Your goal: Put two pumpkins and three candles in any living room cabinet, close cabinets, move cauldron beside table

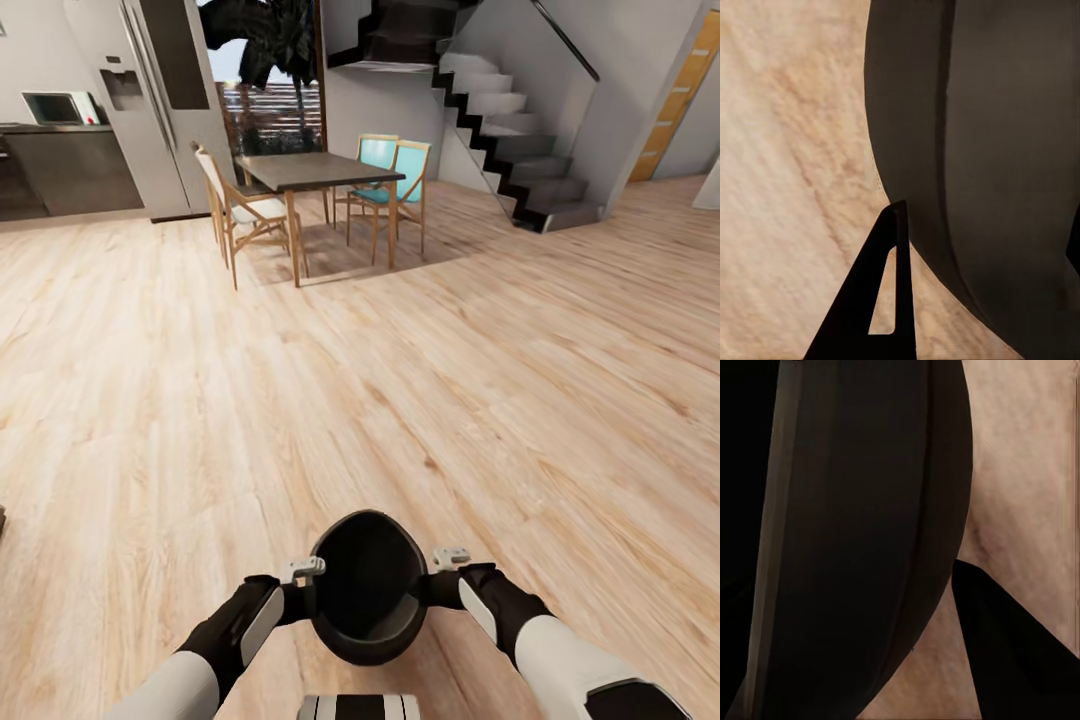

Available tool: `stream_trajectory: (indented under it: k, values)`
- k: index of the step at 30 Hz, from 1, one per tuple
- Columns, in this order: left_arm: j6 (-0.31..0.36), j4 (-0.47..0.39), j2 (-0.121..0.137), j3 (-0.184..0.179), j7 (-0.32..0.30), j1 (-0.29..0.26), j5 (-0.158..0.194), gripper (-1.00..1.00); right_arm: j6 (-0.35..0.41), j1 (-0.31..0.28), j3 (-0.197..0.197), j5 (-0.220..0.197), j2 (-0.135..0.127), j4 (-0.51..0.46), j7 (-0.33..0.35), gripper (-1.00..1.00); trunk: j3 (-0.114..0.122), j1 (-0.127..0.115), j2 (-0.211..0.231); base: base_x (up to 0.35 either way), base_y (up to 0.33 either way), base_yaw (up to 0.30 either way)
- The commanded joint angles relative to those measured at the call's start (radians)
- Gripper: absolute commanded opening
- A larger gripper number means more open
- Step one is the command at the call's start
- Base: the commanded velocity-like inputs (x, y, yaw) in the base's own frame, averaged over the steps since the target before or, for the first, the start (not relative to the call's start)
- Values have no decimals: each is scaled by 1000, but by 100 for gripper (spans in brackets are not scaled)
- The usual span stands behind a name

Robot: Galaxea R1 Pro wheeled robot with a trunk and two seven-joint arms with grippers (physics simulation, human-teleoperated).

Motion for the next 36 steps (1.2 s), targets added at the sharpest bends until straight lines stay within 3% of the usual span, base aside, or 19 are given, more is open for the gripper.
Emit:
stream_trajectory:
  k: [1, 13, 30, 36]
  values:
    - [-4, -37, -1, 1, -2, 0, 9, -100, 3, 0, -4, -27, 4, 0, 6, -100, 0, 0, 0, 336, 0, 0]
    - [-4, -36, -1, 0, -2, 0, 9, -100, 4, 0, -5, -26, 3, -1, 6, -100, 1, 0, 0, 336, 0, -17]
    - [-3, -35, -2, -3, -2, 0, 8, -100, 4, 0, -5, -27, 3, -1, 6, -100, 21, 0, 0, 333, 0, -197]
    - [-4, -36, -2, -4, -3, 0, 8, -100, 5, 0, -6, -27, 3, -1, 7, -100, 28, 0, 0, 63, 0, -205]
